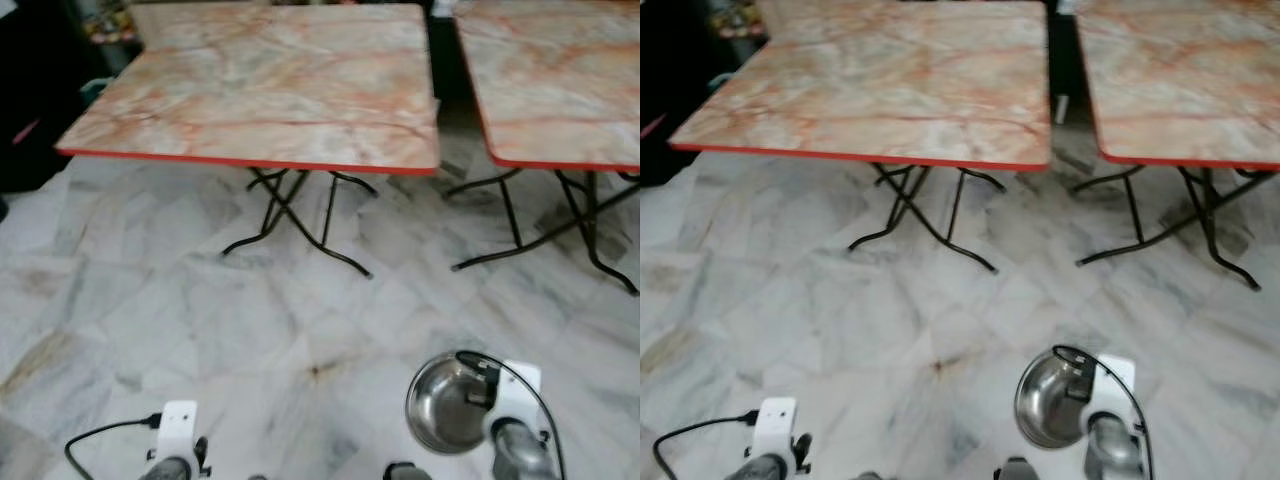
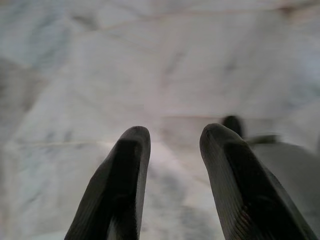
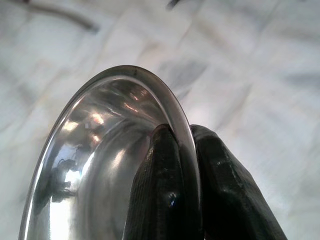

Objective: Setting the table

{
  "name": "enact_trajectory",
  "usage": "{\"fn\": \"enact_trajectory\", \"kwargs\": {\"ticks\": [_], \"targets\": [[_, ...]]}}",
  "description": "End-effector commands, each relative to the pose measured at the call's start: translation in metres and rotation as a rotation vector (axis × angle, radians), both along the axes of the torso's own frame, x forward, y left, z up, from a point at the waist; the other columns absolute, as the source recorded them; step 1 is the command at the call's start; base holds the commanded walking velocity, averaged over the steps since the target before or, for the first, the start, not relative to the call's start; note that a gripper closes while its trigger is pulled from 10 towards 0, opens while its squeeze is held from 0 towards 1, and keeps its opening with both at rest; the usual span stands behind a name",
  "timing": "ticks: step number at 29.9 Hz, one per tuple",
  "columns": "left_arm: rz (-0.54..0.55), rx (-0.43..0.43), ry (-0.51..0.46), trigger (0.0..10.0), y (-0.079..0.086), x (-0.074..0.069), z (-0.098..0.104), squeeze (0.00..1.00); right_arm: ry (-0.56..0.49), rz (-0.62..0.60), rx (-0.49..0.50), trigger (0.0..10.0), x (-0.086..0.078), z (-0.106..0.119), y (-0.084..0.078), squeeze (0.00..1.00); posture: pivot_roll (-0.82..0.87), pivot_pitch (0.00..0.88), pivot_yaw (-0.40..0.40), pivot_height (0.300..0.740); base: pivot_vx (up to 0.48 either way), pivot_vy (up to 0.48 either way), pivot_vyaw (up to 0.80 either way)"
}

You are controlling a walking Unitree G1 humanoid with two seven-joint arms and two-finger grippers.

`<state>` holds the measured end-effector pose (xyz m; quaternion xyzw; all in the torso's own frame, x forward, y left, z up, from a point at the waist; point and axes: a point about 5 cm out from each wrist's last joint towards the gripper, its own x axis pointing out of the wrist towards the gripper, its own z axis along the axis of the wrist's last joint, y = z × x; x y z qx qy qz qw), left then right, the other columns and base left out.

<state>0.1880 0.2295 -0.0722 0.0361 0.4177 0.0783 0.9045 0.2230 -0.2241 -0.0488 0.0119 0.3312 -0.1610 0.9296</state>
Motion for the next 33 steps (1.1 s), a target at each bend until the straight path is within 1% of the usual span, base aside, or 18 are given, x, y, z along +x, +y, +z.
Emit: {"fn": "enact_trajectory", "kwargs": {"ticks": [1, 4, 6, 7, 12, 15, 16, 18, 20, 24, 27, 30, 33], "targets": [[0.016, -0.01, 0.015, 10.0, 0.005, -0.007, -0.002, 0.0, 0.024, -0.025, 0.011, 10.0, -0.009, -0.005, -0.004, 0.0, -0.11, 0.181, 0.069, 0.74, 0.0, 0.48, 0.0], [0.017, -0.01, 0.016, 10.0, 0.005, -0.007, -0.002, 0.0, 0.027, -0.024, 0.012, 10.0, -0.009, -0.006, -0.003, 0.0, -0.11, 0.181, 0.069, 0.74, 0.0, 0.48, 0.0], [0.026, -0.007, 0.017, 10.0, 0.014, -0.009, -0.001, 0.0, 0.042, -0.038, 0.055, 10.0, -0.013, -0.01, 0.0, 0.0, -0.1, 0.183, 0.067, 0.74, 0.0, 0.48, -0.79], [0.027, -0.006, 0.016, 10.0, 0.016, -0.01, 0.0, 0.0, 0.042, -0.039, 0.056, 10.0, -0.013, -0.01, 0.0, 0.0, -0.1, 0.183, 0.067, 0.74, 0.0, 0.48, -0.78], [0.029, -0.006, 0.012, 10.0, 0.017, -0.008, 0.0, 0.0, 0.044, -0.036, 0.038, 10.0, -0.014, -0.011, 0.0, 0.0, -0.1, 0.194, 0.068, 0.74, 0.0, 0.48, 0.0], [0.023, -0.011, 0.009, 10.0, 0.011, -0.005, 0.0, 0.0, 0.045, -0.035, 0.038, 10.0, -0.014, -0.011, 0.001, 0.0, -0.1, 0.196, 0.069, 0.74, 0.0, 0.48, 0.0], [0.015, -0.017, 0.01, 10.0, 0.005, -0.003, -0.001, 0.0, 0.044, -0.034, 0.041, 10.0, -0.014, -0.011, 0.001, 0.0, -0.1, 0.196, 0.07, 0.74, 0.0, 0.48, 0.0], [0.01, -0.021, 0.01, 10.0, -0.001, -0.002, -0.001, 0.0, 0.042, -0.031, 0.042, 10.0, -0.013, -0.011, 0.002, 0.0, -0.1, 0.196, 0.07, 0.74, 0.0, 0.414, 0.0], [0.008, -0.022, 0.009, 10.0, -0.003, -0.001, -0.002, 0.0, 0.039, -0.027, 0.042, 10.0, -0.013, -0.011, 0.002, 0.0, -0.09, 0.197, 0.071, 0.74, 0.0, 0.285, 0.0], [-0.015, -0.028, 0.006, 10.0, -0.012, 0.004, -0.001, 0.0, 0.035, -0.028, 0.045, 10.0, -0.013, -0.011, 0.003, 0.0, -0.1, 0.197, 0.071, 0.74, 0.0, 0.0, 0.0], [-0.022, -0.045, -0.008, 10.0, -0.018, 0.012, 0.002, 0.0, 0.034, -0.029, 0.046, 10.0, -0.013, -0.011, 0.004, 0.0, -0.09, 0.194, 0.071, 0.74, 0.0, 0.0, 0.0], [-0.027, -0.053, -0.01, 10.0, -0.02, 0.016, 0.003, 0.0, 0.031, -0.023, 0.048, 10.0, -0.013, -0.011, 0.005, 0.0, -0.09, 0.194, 0.071, 0.74, 0.0, 0.0, 0.0], [-0.034, -0.042, -0.011, 10.0, -0.02, 0.018, 0.004, 0.0, 0.029, -0.02, 0.047, 10.0, -0.013, -0.011, 0.006, 0.0, -0.09, 0.195, 0.071, 0.74, 0.082, 0.0, 0.0]]}}
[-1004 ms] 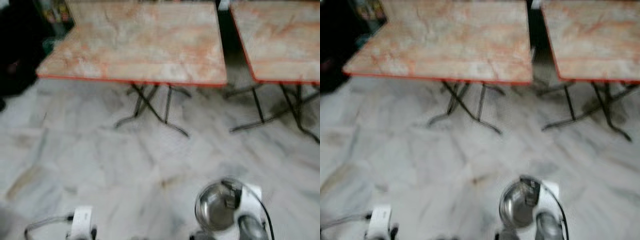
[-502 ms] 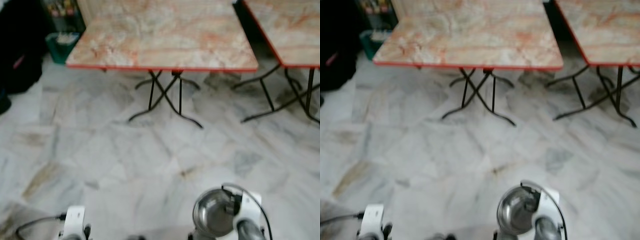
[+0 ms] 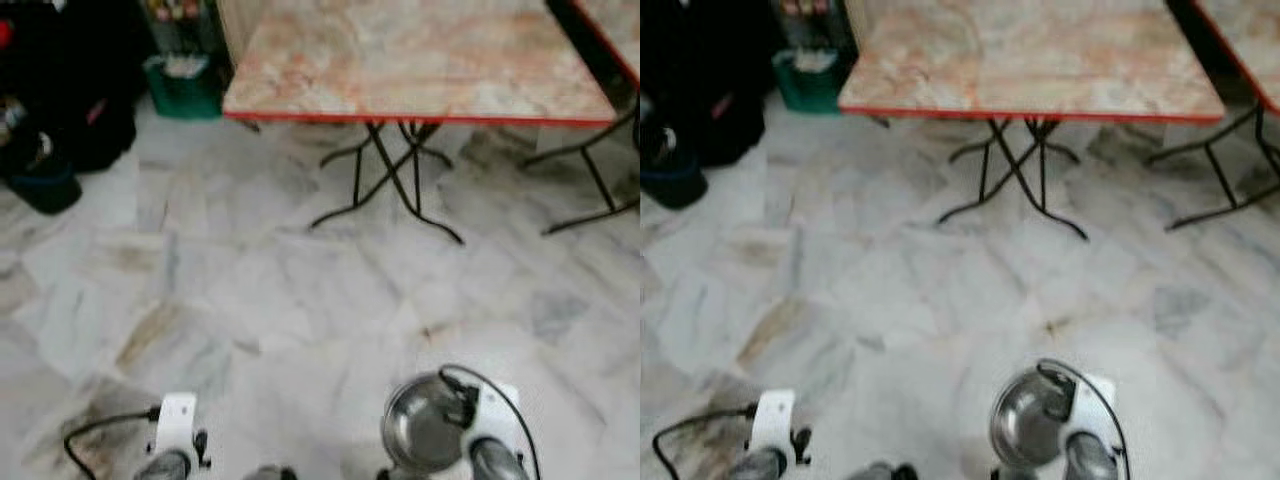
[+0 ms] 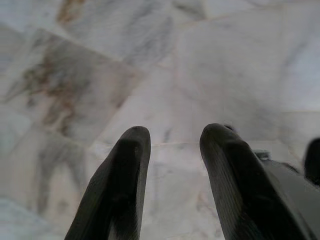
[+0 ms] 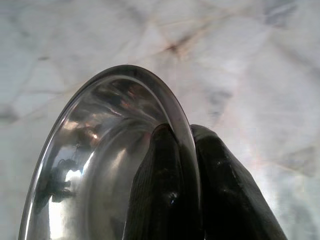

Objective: Setting the table

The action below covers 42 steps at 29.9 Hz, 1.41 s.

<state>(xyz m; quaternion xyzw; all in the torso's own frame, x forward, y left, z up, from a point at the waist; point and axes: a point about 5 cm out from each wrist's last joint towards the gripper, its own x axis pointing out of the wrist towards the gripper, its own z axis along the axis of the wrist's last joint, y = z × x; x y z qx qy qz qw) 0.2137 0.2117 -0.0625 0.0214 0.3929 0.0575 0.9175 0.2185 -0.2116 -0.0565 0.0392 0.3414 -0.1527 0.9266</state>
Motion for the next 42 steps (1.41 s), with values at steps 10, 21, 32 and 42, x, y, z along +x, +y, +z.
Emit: {"fn": "enact_trajectory", "kwargs": {"ticks": [10, 21, 32, 42], "targets": [[-0.006, 0.005, 0.042, 10.0, 0.0014, -0.0081, -0.005, 0.0, 0.018, -0.012, -0.022, 10.0, -0.0068, -0.0028, -0.006, 0.0, -0.09, 0.194, 0.068, 0.74, 0.29, 0.0, 0.0], [-0.009, 0.007, 0.049, 10.0, 0.0027, -0.0108, -0.0062, 0.0, 0.01, -0.027, -0.032, 10.0, -0.006, -0.0014, -0.009, 0.0, -0.09, 0.194, 0.068, 0.74, 0.294, 0.0, -0.29], [-0.014, 0.004, 0.042, 10.0, -0.0004, -0.0082, -0.0053, 0.0, 0.004, -0.041, -0.029, 10.0, -0.0044, 0.0, -0.0109, 0.0, -0.09, 0.193, 0.068, 0.74, 0.322, 0.0, 0.0], [-0.023, 0.003, 0.028, 10.0, -0.0032, -0.0038, -0.0032, 0.0, 0.0, -0.05, -0.033, 10.0, -0.0042, 0.0007, -0.0129, 0.0, -0.09, 0.193, 0.069, 0.74, 0.335, 0.0, -0.08]]}}
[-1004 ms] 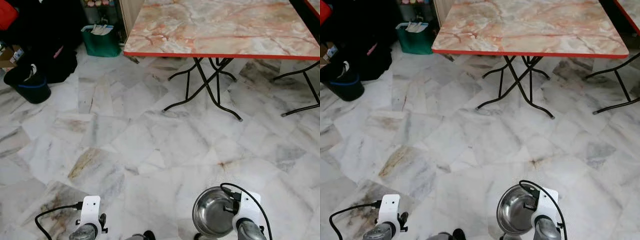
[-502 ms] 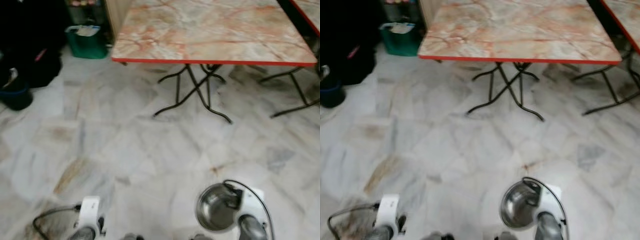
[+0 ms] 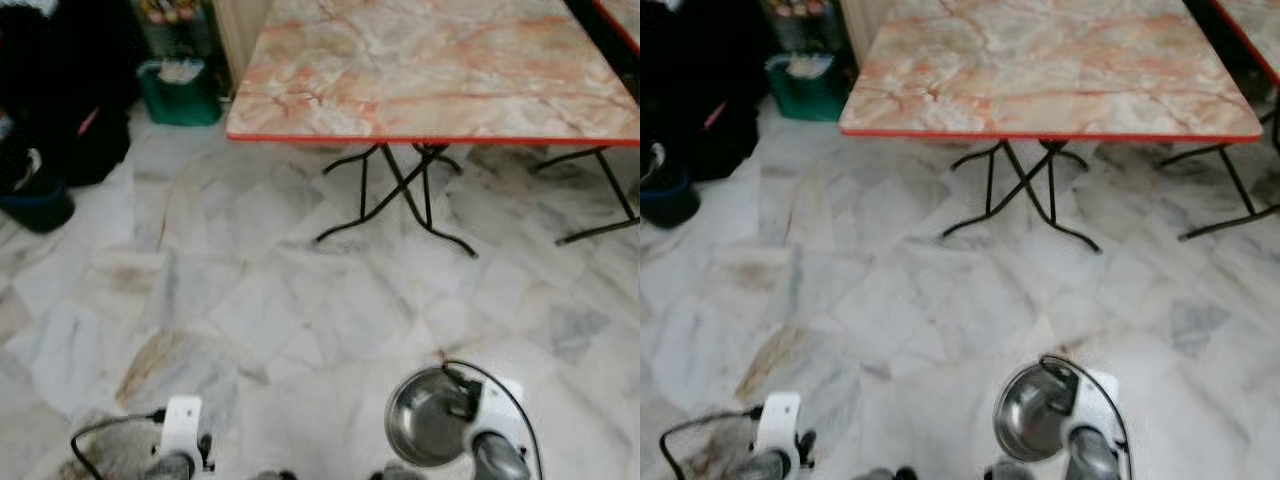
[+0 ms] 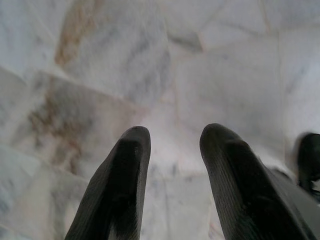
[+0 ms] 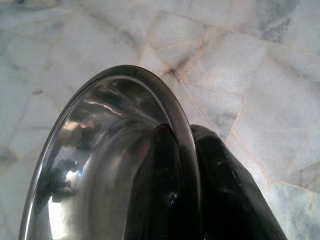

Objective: Setting the table

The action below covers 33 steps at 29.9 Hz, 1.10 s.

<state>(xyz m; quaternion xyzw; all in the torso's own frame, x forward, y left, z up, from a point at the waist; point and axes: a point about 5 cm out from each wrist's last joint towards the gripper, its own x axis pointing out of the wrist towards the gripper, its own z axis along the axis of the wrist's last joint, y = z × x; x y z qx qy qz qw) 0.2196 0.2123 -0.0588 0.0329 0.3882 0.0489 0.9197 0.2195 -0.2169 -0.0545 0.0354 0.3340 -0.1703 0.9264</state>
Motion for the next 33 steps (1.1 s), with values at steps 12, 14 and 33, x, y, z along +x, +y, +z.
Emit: {"fn": "enact_trajectory", "kwargs": {"ticks": [12, 14, 33], "targets": [[-0.007, -0.011, 0.017, 10.0, -0.006, -0.006, -0.005, 0.0, 0.008, -0.025, -0.004, 10.0, -0.006, -0.002, -0.008, 0.0, -0.09, 0.193, 0.071, 0.74, 0.363, 0.0, 0.0], [-0.009, -0.011, 0.013, 10.0, -0.007, -0.005, -0.004, 0.0, 0.007, -0.026, -0.004, 10.0, -0.005, -0.001, -0.008, 0.0, -0.09, 0.193, 0.071, 0.74, 0.368, 0.0, 0.0], [-0.02, -0.015, -0.005, 10.0, -0.01, 0.0, -0.001, 0.0, -0.124, -0.038, -0.086, 10.0, 0.017, 0.022, -0.027, 0.0, -0.09, 0.191, 0.07, 0.74, 0.401, 0.0, 0.0]]}}
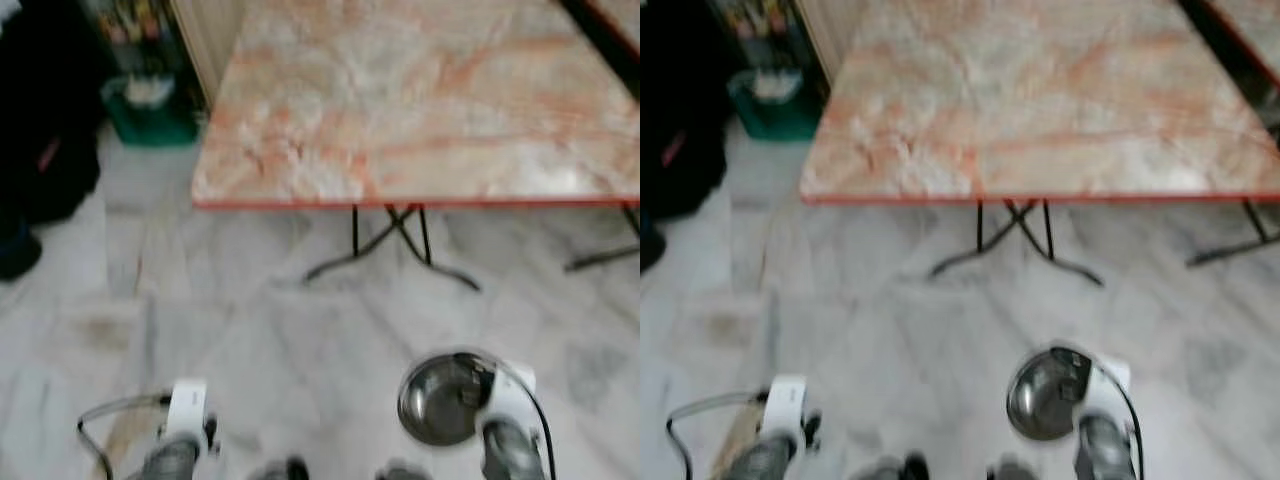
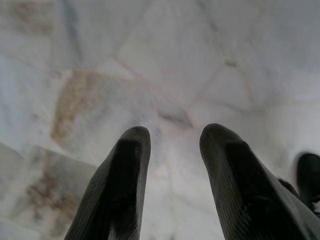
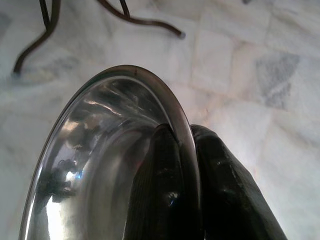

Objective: Setting the table

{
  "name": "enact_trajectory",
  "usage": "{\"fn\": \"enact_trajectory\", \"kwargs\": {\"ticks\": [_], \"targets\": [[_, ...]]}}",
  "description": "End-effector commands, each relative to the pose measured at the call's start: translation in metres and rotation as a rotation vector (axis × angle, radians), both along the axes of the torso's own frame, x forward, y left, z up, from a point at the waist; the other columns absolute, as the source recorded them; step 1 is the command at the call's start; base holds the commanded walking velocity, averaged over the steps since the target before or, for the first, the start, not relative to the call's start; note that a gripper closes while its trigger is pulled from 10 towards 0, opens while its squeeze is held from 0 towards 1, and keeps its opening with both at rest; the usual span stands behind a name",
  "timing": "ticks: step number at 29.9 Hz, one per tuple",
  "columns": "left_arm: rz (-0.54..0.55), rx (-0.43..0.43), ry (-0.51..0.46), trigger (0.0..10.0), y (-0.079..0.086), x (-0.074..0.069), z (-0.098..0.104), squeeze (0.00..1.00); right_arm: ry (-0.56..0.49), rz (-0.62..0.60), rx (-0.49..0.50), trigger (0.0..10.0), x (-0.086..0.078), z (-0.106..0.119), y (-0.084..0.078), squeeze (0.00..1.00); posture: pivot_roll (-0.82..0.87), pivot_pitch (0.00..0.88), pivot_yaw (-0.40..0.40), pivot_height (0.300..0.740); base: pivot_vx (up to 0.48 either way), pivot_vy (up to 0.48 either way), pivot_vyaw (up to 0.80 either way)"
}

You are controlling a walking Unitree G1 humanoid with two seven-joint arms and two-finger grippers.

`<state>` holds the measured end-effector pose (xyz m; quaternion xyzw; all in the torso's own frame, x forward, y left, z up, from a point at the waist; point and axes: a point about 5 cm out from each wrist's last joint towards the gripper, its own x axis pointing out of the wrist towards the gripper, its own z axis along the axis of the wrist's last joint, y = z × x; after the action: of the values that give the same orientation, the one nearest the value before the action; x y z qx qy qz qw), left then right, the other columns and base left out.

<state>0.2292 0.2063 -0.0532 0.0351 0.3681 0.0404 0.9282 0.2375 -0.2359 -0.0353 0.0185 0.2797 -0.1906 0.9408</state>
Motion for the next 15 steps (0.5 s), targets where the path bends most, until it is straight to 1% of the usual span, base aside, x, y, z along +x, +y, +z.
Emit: {"fn": "enact_trajectory", "kwargs": {"ticks": [1, 2, 5, 7, 9, 10, 12, 14, 15], "targets": [[-0.001, -0.013, 0.037, 10.0, -0.004, -0.009, -0.007, 0.0, -0.021, -0.013, -0.021, 10.0, -0.001, 0.003, -0.008, 0.0, -0.09, 0.191, 0.07, 0.74, 0.48, 0.0, 0.0], [-0.001, -0.015, 0.036, 10.0, -0.005, -0.009, -0.007, 0.0, -0.048, -0.018, -0.026, 10.0, 0.002, 0.007, -0.01, 0.0, -0.09, 0.191, 0.071, 0.74, 0.371, 0.0, 0.0], [-0.001, -0.021, 0.035, 10.0, -0.007, -0.009, -0.007, 0.0, -0.107, 0.01, -0.039, 10.0, 0.009, 0.014, -0.009, 0.0, -0.09, 0.191, 0.069, 0.74, 0.0, 0.0, 0.0], [-0.002, -0.022, 0.034, 10.0, -0.007, -0.008, -0.007, 0.0, -0.127, 0.023, -0.044, 10.0, 0.011, 0.017, -0.008, 0.0, -0.1, 0.19, 0.069, 0.74, 0.0, 0.0, 0.0], [-0.002, -0.023, 0.041, 10.0, -0.008, -0.009, -0.008, 0.0, -0.19, 0.07, -0.055, 10.0, 0.015, 0.024, -0.006, 0.0, -0.1, 0.191, 0.067, 0.74, 0.0, 0.0, 0.0], [-0.002, -0.023, 0.041, 10.0, -0.008, -0.009, -0.008, 0.0, -0.19, 0.07, -0.055, 10.0, 0.015, 0.024, -0.006, 0.0, -0.1, 0.191, 0.067, 0.74, 0.0, 0.0, 0.0], [-0.003, -0.026, 0.047, 10.0, -0.009, -0.01, -0.008, 0.0, -0.245, 0.1, -0.037, 10.0, 0.016, 0.03, -0.007, 0.0, -0.1, 0.19, 0.067, 0.74, 0.0, 0.0, 0.0], [-0.002, -0.026, 0.049, 10.0, -0.008, -0.01, -0.009, 0.0, -0.262, 0.111, -0.02, 10.0, 0.016, 0.032, -0.007, 0.0, -0.11, 0.19, 0.067, 0.74, 0.0, 0.0, 0.0], [-0.002, -0.026, 0.051, 10.0, -0.008, -0.011, -0.009, 0.0, -0.279, 0.142, -0.01, 10.0, 0.016, 0.034, -0.005, 0.0, -0.11, 0.19, 0.067, 0.74, 0.0, 0.0, 0.0]]}}
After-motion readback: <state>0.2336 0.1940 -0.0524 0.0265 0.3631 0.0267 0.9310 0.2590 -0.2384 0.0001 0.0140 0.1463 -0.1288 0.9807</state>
